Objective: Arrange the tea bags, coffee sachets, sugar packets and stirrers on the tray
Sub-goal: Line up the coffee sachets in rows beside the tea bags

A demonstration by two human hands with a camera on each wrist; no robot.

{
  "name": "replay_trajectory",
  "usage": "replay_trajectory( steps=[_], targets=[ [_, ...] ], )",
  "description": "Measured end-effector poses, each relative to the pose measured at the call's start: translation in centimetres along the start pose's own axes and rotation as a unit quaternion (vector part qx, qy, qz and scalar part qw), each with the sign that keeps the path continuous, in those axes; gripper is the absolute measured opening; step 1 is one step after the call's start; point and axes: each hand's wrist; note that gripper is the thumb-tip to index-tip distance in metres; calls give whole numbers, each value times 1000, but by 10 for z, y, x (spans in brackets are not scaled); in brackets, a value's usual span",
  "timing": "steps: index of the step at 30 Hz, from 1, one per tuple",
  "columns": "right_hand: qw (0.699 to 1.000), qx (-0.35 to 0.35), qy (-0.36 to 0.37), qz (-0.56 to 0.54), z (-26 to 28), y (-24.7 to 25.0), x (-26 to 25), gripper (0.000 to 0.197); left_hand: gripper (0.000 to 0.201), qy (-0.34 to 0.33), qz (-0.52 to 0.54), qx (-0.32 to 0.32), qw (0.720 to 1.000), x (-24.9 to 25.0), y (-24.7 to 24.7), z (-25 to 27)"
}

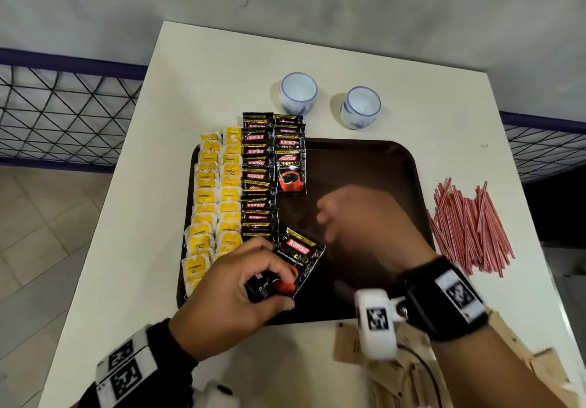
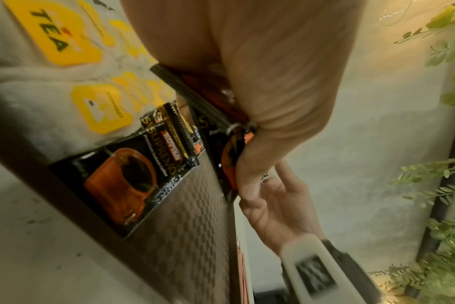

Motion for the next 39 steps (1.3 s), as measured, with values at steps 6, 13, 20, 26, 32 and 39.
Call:
replay_trajectory(
  steps=[6,13,20,26,32,39],
  targets=[
    [995,-43,-22,-89,47,1,22,22,29,-35,-6,-3,999,11,-19,-10],
    [989,49,11,-141,32,12,14,10,58,11,17,27,999,15,-19,-7],
    [989,78,82,93,-55,17,2,24,38,76,62,42,994,4,-3,-1],
    [975,65,71,199,-104,-10,16,14,16,64,64,54,994,-9,8,2],
    [971,81,69,212,-114,-25,17,16,18,78,87,51,992,-13,13,6],
    [971,116,63,201,-116,-34,22,23,6,86,122,39,988,-8,12,1]
  ],
)
Point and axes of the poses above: each hand's wrist, its own z-axis away from the middle knuckle, its own y-axis out of the back of the hand, x = y × z, and after that the axes turned 12 degrees about x, right-handed
